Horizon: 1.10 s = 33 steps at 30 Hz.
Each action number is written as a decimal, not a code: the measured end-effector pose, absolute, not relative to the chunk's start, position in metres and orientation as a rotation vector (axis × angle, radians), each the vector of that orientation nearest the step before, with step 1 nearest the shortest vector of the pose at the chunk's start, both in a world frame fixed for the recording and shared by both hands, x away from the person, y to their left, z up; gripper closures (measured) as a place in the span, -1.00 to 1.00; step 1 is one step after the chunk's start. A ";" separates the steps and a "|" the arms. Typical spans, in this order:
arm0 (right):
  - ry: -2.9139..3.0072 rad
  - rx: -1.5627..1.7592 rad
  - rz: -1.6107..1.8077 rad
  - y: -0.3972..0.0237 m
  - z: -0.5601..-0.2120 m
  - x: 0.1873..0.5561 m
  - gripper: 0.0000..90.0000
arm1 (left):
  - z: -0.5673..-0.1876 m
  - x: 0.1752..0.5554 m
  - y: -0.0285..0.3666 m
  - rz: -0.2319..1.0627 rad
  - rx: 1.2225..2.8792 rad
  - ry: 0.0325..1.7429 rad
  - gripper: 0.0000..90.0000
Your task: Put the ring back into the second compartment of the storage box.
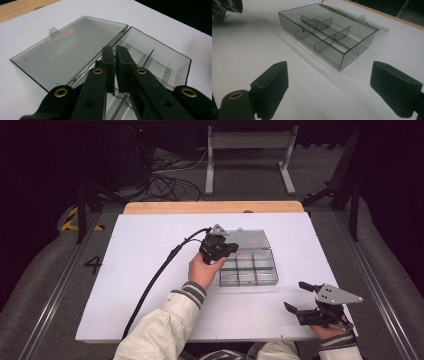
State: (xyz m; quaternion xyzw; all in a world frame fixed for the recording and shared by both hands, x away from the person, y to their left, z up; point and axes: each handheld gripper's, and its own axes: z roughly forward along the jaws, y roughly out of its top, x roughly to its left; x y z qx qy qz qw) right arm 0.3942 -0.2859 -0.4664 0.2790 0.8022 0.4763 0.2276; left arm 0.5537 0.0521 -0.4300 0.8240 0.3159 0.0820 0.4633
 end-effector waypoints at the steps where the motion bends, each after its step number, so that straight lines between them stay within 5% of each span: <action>1: 2.210 0.769 1.313 -0.286 -0.466 0.394 -0.66 | -0.431 0.554 0.051 0.198 2.024 0.773 0.93; 33: 2.226 0.764 1.317 -0.285 -0.467 0.395 -0.66 | -0.457 0.562 0.033 0.086 2.017 0.812 0.93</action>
